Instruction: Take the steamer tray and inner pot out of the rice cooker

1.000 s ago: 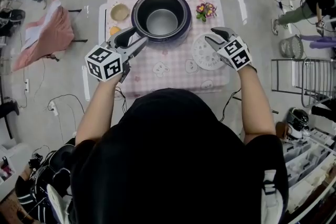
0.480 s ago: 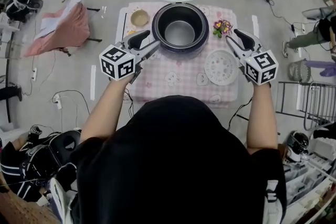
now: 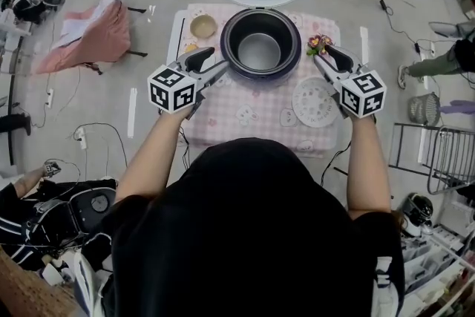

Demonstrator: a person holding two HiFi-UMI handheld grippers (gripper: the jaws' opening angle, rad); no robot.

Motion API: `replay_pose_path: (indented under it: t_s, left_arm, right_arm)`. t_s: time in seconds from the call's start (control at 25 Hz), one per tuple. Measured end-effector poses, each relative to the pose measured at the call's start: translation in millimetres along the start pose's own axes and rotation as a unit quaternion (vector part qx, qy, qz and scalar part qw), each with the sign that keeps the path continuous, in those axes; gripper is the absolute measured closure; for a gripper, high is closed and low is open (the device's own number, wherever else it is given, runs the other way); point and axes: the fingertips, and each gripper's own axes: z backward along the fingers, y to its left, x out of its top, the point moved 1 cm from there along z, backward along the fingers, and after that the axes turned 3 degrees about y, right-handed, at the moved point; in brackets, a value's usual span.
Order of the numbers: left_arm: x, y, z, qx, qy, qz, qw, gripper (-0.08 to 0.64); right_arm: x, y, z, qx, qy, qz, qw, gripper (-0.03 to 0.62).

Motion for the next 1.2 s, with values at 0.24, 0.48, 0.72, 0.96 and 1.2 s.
replay_pose_path:
  t_s: [0.24, 0.48, 0.72, 0.96, 1.2]
  left_arm:
    - [-15, 22, -18, 0.015, 0.022, 0.018, 0.9995, 0.304]
    - [-24, 35, -37, 0.028, 0.044, 0.028, 0.9982, 0.304]
    - [-37, 57, -59, 0.046, 0.076, 0.029, 0.9956, 0.305]
    - [-50, 72, -84, 0.053, 0.105, 0.027, 0.9927, 0.318]
    - [-58, 83, -97, 0.055, 0.121, 0.030, 0.9907, 0.325]
  right_arm:
    - [-28, -15, -36, 0.014, 0.036, -0.092, 0.995, 0.419]
    - [-46, -17, -59, 0.027, 0.056, -0.127, 0.990, 0.419]
    - [-60, -23, -93, 0.036, 0.082, -0.142, 0.986, 0.420]
    - [-78, -31, -119, 0.029, 0.111, -0.131, 0.985, 0.420]
    - [-90, -28, -135, 0.034, 0.134, -0.135, 0.981, 0.420]
